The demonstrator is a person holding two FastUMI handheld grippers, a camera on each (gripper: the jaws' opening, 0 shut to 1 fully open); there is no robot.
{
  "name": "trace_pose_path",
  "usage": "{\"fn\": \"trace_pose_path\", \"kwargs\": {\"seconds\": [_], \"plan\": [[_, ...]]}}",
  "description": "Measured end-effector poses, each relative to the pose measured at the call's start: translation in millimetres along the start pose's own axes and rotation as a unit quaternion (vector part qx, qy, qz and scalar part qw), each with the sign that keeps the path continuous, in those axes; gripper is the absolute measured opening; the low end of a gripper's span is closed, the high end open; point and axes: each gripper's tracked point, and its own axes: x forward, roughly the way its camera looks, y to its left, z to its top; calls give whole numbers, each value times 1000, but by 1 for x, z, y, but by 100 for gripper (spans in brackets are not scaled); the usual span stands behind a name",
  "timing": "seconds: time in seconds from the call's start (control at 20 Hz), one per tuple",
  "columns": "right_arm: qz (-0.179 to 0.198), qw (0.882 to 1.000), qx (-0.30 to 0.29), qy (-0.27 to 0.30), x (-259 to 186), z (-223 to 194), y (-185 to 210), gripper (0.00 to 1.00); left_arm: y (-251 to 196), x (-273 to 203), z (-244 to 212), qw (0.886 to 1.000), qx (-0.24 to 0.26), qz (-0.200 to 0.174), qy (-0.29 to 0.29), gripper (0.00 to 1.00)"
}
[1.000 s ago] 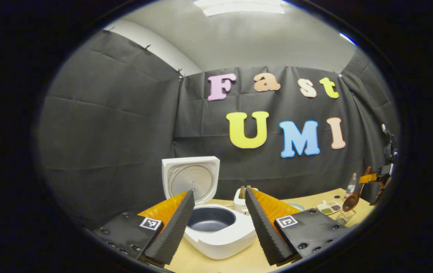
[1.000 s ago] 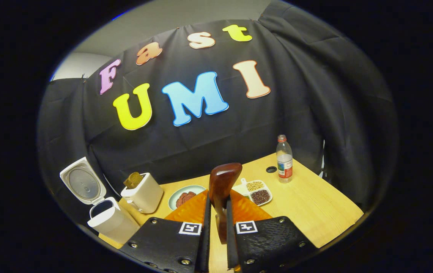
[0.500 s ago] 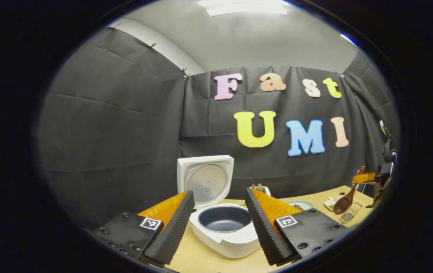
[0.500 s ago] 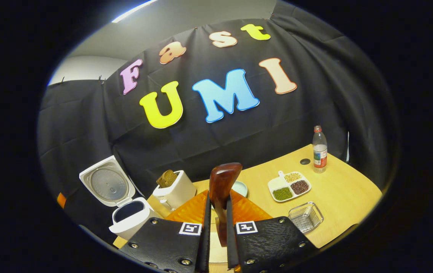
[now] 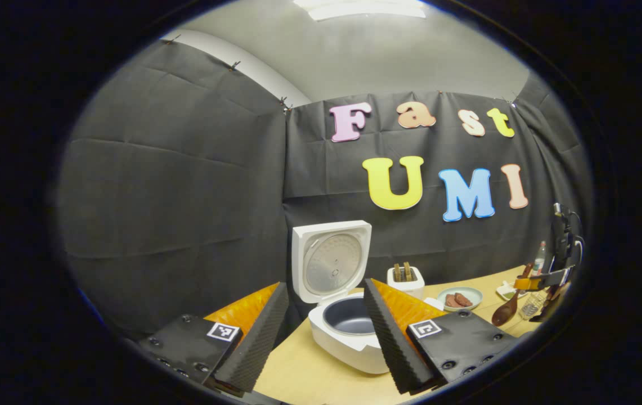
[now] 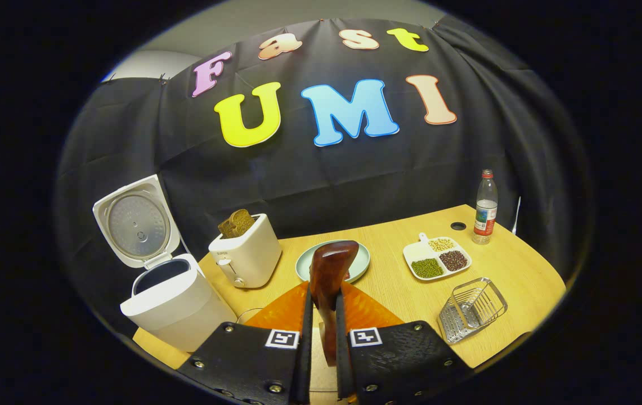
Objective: Close the left gripper, press the button to open the rice cooker; take a wooden spoon from the chopstick holder with the right hand, scoop a spoonful of rice and pour it into the rice cooker, then put the wooden spoon back into the chopstick holder.
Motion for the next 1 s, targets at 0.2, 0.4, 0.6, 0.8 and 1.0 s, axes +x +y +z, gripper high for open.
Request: {"fn": "trace_pose_path", "kwargs": {"seconds": [0.2, 0.4, 0.6, 0.8, 1.0], "plan": [[-19, 999, -24, 14, 11, -25, 4, 18, 12, -1, 1, 1000, 7, 7, 1, 94], [1, 1000, -21, 21, 8, -39, 26, 19, 15, -1, -2, 1000, 9, 6, 5, 89], [26, 999, 0, 34, 4, -48, 41, 19, 9, -1, -7, 1000, 3, 2, 11, 98], [45, 995, 75, 48, 1, -50, 41, 19, 2, -2, -8, 1000, 4, -1, 11, 94], [44, 980, 187, 60, 2, -48, 21, 19, -7, -4, -6, 1000, 9, -6, 12, 98]]}}
